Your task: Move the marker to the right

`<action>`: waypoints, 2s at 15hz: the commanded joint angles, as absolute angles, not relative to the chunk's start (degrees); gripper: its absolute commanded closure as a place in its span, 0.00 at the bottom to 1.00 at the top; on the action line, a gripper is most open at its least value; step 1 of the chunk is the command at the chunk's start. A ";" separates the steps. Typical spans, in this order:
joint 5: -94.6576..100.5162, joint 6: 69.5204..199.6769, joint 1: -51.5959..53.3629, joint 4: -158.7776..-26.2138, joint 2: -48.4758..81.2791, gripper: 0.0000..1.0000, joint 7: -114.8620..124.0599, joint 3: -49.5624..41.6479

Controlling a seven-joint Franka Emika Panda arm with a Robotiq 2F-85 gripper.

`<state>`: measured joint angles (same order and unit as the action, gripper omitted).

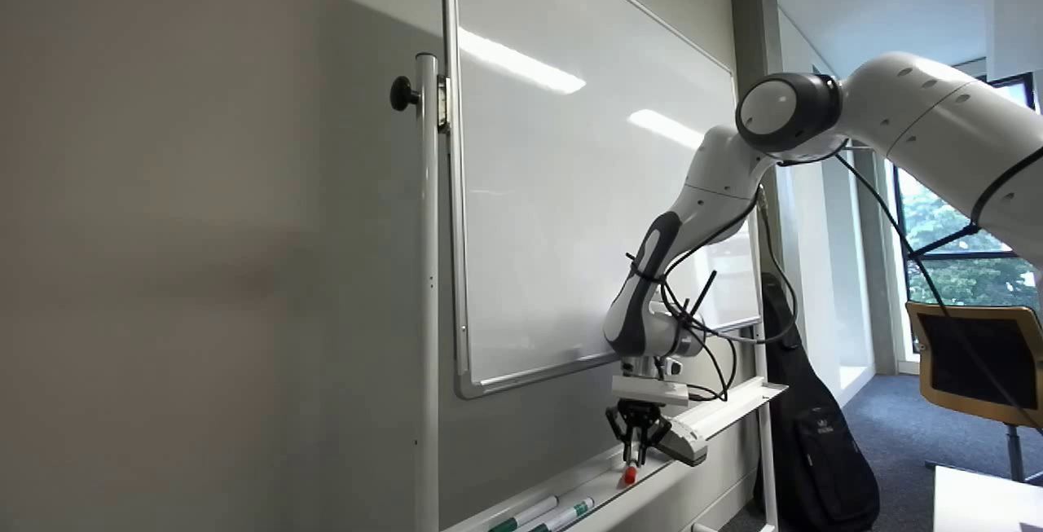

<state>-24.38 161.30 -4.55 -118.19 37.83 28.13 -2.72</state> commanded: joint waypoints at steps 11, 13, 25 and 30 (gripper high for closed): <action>-25.06 157.62 -6.09 -120.99 35.28 0.95 24.88 -1.14; -24.94 154.69 -6.43 -121.53 34.45 0.95 23.10 -0.60; -21.05 148.92 -3.33 -126.38 28.60 0.95 24.52 -5.84; -19.59 148.26 -3.27 -129.71 24.41 0.95 24.03 -6.49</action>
<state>-21.30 150.21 -3.87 -125.67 29.69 24.16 -5.48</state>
